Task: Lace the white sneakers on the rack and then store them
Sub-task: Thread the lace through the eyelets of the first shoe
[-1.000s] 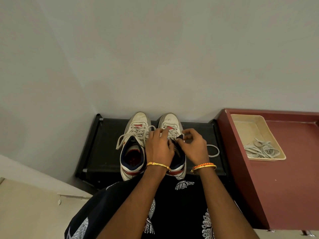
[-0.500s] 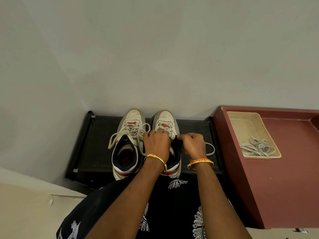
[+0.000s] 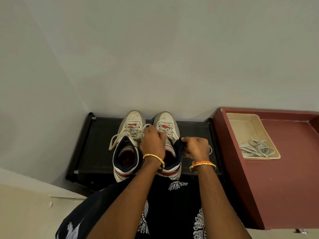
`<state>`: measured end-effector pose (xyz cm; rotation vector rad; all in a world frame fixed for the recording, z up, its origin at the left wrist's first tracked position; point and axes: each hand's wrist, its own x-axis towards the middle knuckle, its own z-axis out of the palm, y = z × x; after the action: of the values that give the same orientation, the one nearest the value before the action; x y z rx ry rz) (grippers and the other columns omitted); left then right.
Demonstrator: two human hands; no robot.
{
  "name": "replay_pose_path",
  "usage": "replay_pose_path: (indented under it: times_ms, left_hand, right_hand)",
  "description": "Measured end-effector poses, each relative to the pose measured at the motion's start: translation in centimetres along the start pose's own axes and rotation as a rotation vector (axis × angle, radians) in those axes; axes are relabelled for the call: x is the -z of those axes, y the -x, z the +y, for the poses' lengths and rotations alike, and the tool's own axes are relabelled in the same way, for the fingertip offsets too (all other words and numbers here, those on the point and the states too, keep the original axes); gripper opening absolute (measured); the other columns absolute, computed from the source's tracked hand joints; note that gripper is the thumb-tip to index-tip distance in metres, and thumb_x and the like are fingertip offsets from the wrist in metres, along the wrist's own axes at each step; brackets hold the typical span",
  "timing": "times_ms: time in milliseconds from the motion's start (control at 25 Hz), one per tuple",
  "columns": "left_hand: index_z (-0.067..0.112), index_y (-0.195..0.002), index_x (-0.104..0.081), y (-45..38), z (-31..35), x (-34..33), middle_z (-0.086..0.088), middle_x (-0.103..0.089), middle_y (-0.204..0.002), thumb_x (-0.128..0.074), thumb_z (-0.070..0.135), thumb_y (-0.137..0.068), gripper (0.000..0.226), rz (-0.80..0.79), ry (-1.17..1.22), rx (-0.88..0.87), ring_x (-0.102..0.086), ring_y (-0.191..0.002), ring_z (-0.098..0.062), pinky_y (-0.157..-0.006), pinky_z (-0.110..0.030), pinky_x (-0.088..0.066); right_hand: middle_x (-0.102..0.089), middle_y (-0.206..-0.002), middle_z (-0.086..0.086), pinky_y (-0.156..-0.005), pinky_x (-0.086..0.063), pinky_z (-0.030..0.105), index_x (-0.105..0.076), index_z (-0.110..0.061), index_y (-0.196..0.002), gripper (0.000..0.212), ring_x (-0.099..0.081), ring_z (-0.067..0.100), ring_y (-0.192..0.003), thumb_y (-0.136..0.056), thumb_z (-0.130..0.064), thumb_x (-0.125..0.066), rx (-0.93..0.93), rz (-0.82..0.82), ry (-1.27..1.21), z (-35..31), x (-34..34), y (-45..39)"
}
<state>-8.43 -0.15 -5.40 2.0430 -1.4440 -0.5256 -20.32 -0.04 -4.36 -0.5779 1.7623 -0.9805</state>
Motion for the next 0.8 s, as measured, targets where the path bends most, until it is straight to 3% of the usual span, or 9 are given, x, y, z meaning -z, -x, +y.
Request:
replay_pose_path:
  times_ms: [80, 160, 200, 280, 360, 400, 480, 720, 800]
  left_hand:
    - [0.004, -0.091, -0.053, -0.8, 0.1, 0.5, -0.013, -0.058, -0.090, -0.043, 0.021, -0.094, 0.020, 0.009, 0.395, 0.368, -0.054, -0.076, -0.027, -0.059, -0.028, -0.032]
    - [0.006, -0.097, -0.049, -1.0, 0.2, 1.0, -0.011, -0.056, -0.088, -0.043, 0.018, -0.094, 0.014, -0.036, 0.617, 0.543, -0.051, -0.073, -0.024, -0.058, -0.027, -0.033]
    - [0.009, -0.101, -0.045, -0.8, 0.3, 1.3, -0.008, -0.056, -0.088, -0.045, 0.017, -0.093, 0.012, -0.049, 0.585, 0.467, -0.052, -0.073, -0.022, -0.057, -0.027, -0.036]
    - [0.016, -0.114, -0.047, -0.3, -0.1, 1.1, -0.003, -0.058, -0.099, -0.053, 0.020, -0.086, 0.028, -0.028, 0.194, 0.021, -0.055, -0.090, -0.022, -0.071, -0.031, -0.045]
    - [0.022, -0.115, -0.058, -0.2, -0.6, 0.3, 0.002, -0.061, -0.110, -0.059, 0.024, -0.078, 0.037, -0.032, -0.179, -0.370, -0.049, -0.113, -0.022, -0.095, -0.041, -0.029]
    - [0.024, -0.109, -0.064, -0.1, -0.5, 0.0, 0.004, -0.063, -0.110, -0.061, 0.025, -0.076, 0.033, -0.052, -0.283, -0.471, -0.047, -0.119, -0.022, -0.098, -0.043, -0.019]
    - [0.024, -0.097, -0.070, 0.3, -0.2, -0.4, 0.005, -0.069, -0.102, -0.065, 0.027, -0.077, 0.020, -0.089, -0.393, -0.514, -0.050, -0.117, -0.023, -0.098, -0.044, -0.010]
    - [0.027, -0.072, -0.073, 0.3, 0.3, 0.4, 0.009, -0.066, -0.065, -0.072, 0.025, -0.078, 0.006, 0.086, -0.499, -0.441, -0.058, -0.089, -0.017, -0.093, -0.040, -0.015]
    - [0.027, -0.082, -0.074, -0.1, 0.1, 1.5, 0.008, -0.069, -0.077, -0.066, 0.029, -0.084, 0.008, 0.092, -0.427, -0.387, -0.052, -0.096, -0.017, -0.093, -0.039, -0.016]
  right_hand:
    - [-0.069, -0.086, 0.017, -0.060, -0.057, 0.034, -0.062, -0.005, -0.073, 0.010, -0.068, 0.029, -0.084, -0.083, -0.004, -0.064, -0.019, -0.028, -0.021, -0.1, 0.0, 0.0]
    - [-0.069, -0.084, 0.016, -0.060, -0.057, 0.035, -0.062, -0.004, -0.074, 0.011, -0.067, 0.028, -0.082, -0.084, -0.004, -0.063, -0.011, -0.058, -0.012, -0.2, -0.1, 0.1]
    - [-0.068, -0.083, 0.016, -0.060, -0.057, 0.035, -0.061, -0.004, -0.073, 0.011, -0.067, 0.027, -0.081, -0.084, -0.004, -0.063, -0.004, -0.062, 0.008, -0.3, 0.0, 0.1]
    - [-0.068, -0.082, 0.016, -0.061, -0.057, 0.036, -0.061, -0.005, -0.073, 0.011, -0.067, 0.026, -0.079, -0.085, -0.004, -0.062, -0.003, -0.086, 0.031, -0.5, 0.2, -0.1]
    - [-0.068, -0.082, 0.016, -0.060, -0.057, 0.036, -0.062, -0.004, -0.074, 0.011, -0.068, 0.025, -0.075, -0.085, -0.003, -0.062, 0.002, -0.132, 0.051, -0.6, 0.4, -0.3]
    - [-0.068, -0.080, 0.016, -0.058, -0.056, 0.034, -0.062, -0.004, -0.074, 0.011, -0.067, 0.024, -0.073, -0.085, -0.003, -0.062, 0.009, -0.146, 0.064, -0.6, 0.4, -0.3]
    - [-0.069, -0.080, 0.016, -0.057, -0.055, 0.033, -0.062, -0.004, -0.073, 0.011, -0.068, 0.024, -0.073, -0.084, -0.004, -0.062, 0.024, -0.150, 0.084, -0.6, 0.4, -0.3]
    - [-0.067, -0.076, 0.012, -0.056, -0.055, 0.032, -0.061, -0.006, -0.071, 0.015, -0.066, 0.021, -0.072, -0.085, -0.003, -0.062, 0.029, -0.140, 0.077, -0.7, 0.5, 0.0]
    - [-0.066, -0.075, 0.013, -0.057, -0.055, 0.033, -0.060, -0.006, -0.069, 0.016, -0.065, 0.021, -0.069, -0.085, -0.002, -0.061, 0.028, -0.137, 0.061, -0.7, 0.6, 0.0]
